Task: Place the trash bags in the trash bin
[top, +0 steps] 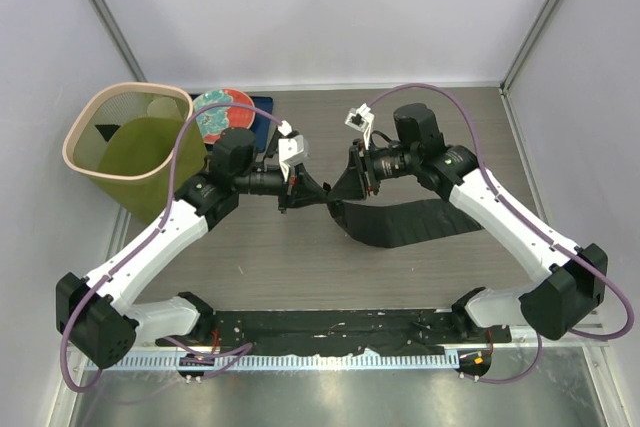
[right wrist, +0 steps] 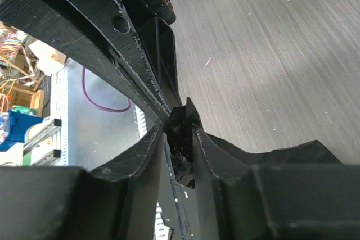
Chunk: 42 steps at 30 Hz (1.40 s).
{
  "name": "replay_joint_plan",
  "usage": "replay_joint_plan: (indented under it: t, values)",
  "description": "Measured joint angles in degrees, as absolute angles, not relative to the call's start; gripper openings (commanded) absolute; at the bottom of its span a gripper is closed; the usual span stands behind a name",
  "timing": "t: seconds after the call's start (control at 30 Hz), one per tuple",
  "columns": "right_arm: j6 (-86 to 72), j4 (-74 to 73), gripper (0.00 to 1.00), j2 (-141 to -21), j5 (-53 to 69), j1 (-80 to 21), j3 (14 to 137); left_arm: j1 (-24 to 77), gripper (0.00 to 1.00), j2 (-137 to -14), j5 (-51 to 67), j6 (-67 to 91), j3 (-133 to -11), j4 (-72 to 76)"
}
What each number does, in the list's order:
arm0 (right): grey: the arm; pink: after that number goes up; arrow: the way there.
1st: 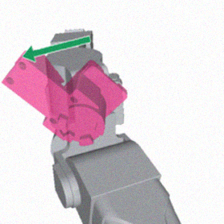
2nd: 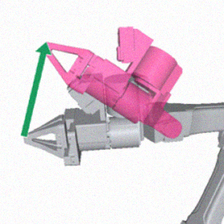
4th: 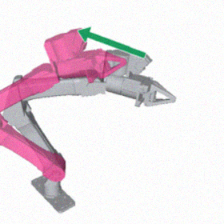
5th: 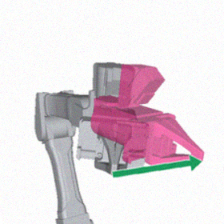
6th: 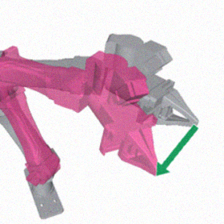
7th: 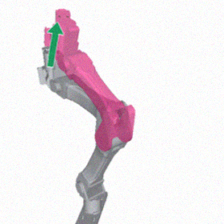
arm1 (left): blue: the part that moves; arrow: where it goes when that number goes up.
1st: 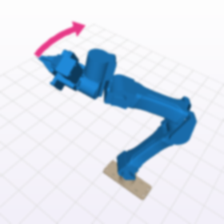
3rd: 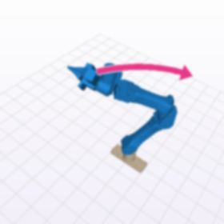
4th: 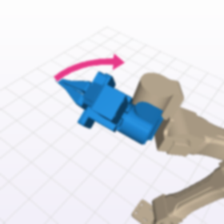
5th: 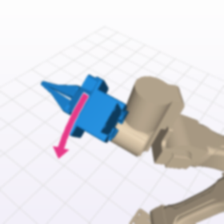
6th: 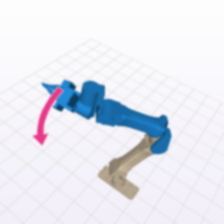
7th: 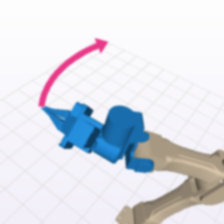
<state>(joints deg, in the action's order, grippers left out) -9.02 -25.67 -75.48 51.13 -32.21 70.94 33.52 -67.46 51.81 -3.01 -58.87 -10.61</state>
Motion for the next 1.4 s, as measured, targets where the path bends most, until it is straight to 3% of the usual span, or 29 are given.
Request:
replay_joint_plan:
  t: [0.1, 0.77, 1.13, 1.4]
  values:
    - [-9.5, -25.3, 0.01, -75.9, 51.7, -32.4, 70.9, 33.5, 0.0, -67.5, 51.8, -3.0, -58.9, -10.9]
    - [-7.0, -27.4, 0.01, -72.6, 53.3, -25.8, 71.0, 28.7, 0.0, -66.3, 52.2, -6.7, -57.2, -15.6]
    - [-6.5, -29.0, 0.01, -72.4, 52.3, -13.8, 73.5, 21.8, 0.0, -63.3, 51.7, -19.5, -53.8, -29.8]
    - [-5.4, -29.2, 0.01, -71.5, 50.8, -11.9, 77.7, 18.0, 0.0, -62.7, 48.5, -31.0, -51.6, -40.4]
